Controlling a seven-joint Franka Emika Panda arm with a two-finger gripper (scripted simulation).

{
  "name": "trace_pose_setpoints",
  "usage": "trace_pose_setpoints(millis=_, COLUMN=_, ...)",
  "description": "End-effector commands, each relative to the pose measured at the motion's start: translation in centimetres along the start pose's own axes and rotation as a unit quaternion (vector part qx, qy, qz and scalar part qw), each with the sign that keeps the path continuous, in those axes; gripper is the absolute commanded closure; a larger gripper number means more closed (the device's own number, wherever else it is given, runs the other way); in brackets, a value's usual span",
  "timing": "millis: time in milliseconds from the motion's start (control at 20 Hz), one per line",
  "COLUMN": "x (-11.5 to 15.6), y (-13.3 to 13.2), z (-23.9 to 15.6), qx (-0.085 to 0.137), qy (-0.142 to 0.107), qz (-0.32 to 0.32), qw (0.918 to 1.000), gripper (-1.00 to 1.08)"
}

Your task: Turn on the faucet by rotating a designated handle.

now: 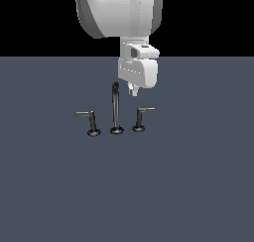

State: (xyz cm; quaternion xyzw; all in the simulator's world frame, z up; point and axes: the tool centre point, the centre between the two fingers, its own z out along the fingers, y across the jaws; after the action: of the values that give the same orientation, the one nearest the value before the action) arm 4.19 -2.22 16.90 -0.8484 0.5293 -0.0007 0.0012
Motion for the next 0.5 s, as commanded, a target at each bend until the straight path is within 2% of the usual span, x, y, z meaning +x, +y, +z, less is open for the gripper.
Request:
trace_pose_setpoints(millis=0, x=1.5, y=-0.7, z=1.6, qx=0.000, qy=0.001, qz=0.028, qw=0.9996, gripper=1.08)
trace_pose_setpoints(millis=450, x=5.7, y=-2.2, z=5.7, qx=-0.001, qy=0.001, qz=0.101, qw=0.9949, gripper=1.08)
